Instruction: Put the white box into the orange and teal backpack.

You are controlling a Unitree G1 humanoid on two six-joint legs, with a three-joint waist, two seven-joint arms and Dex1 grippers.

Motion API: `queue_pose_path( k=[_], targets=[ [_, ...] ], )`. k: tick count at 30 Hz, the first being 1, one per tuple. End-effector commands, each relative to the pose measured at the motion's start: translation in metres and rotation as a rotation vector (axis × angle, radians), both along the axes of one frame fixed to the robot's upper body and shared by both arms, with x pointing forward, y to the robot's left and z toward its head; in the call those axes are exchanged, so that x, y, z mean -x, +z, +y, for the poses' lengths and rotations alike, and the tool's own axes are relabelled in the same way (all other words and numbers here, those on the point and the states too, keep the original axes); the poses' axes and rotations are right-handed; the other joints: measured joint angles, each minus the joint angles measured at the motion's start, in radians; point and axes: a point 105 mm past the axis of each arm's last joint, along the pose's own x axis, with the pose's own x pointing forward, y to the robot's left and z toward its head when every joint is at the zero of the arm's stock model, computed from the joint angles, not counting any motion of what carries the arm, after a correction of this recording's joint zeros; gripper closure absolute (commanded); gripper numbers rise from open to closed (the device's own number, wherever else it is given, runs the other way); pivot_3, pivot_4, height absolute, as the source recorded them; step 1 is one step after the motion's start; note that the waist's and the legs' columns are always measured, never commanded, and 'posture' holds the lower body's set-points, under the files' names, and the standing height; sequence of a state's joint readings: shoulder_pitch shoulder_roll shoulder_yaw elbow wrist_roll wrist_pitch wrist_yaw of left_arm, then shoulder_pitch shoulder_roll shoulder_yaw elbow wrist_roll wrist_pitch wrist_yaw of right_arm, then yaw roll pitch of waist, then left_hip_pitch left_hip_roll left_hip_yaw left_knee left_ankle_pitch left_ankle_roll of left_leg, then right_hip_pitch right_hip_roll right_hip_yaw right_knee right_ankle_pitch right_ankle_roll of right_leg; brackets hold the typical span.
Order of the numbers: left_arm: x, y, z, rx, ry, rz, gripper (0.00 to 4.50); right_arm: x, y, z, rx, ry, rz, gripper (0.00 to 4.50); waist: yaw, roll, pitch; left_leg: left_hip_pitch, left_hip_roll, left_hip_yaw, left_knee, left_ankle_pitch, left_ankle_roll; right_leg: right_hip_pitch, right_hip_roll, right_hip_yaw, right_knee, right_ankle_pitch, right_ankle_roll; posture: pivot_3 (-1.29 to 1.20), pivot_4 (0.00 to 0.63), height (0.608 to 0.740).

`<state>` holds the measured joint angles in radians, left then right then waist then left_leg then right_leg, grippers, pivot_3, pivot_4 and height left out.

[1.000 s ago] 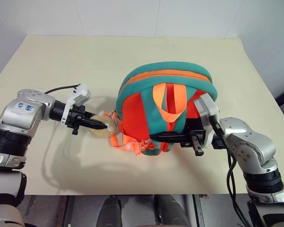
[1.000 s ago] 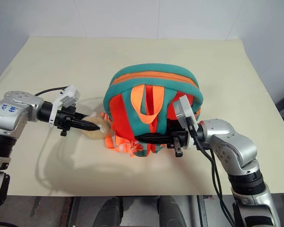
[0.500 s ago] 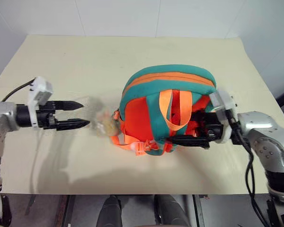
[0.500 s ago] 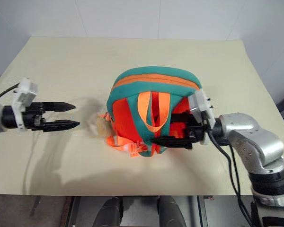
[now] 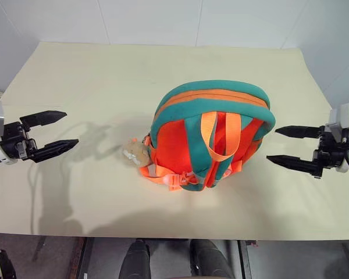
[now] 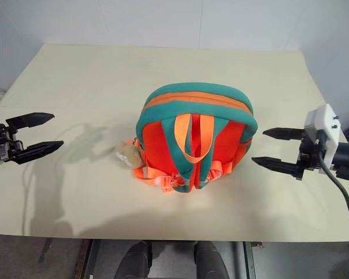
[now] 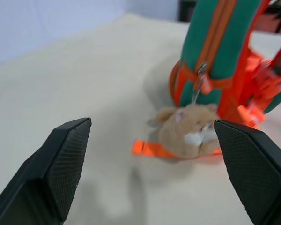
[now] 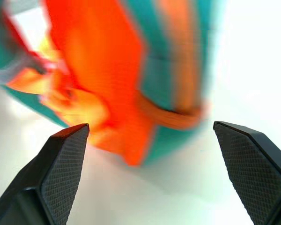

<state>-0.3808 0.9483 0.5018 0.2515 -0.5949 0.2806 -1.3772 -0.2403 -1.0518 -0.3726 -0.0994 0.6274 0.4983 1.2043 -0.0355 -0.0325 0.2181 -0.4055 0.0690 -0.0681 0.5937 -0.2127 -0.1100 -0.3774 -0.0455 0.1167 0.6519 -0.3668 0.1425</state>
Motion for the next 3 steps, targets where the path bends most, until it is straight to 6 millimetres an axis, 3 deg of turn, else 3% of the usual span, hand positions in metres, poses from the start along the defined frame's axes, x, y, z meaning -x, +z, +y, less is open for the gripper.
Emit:
queue_pose_path(
  k=[1, 3],
  targets=[
    [0.01, 0.012, 0.005, 0.021, -0.022, -0.063, 0.0, 0.0, 0.018, -0.012, -0.01, -0.027, -0.115, 0.01, -0.001, 0.0, 0.0, 0.0, 0.0, 0.0, -0.001, 0.0, 0.0, 0.0, 0.0, 0.0, 0.0, 0.0, 0.0, 0.0, 0.15, 0.74],
    [0.014, 0.023, 0.006, 0.078, -0.053, -0.098, 0.0, -0.002, 0.022, -0.011, -0.047, -0.019, -0.154, 0.01, -0.002, 0.0, 0.0, 0.0, 0.0, 0.0, -0.001, 0.0, 0.0, 0.0, 0.0, 0.0, 0.0, 0.0, 0.0, 0.0, 0.15, 0.74]
  ],
)
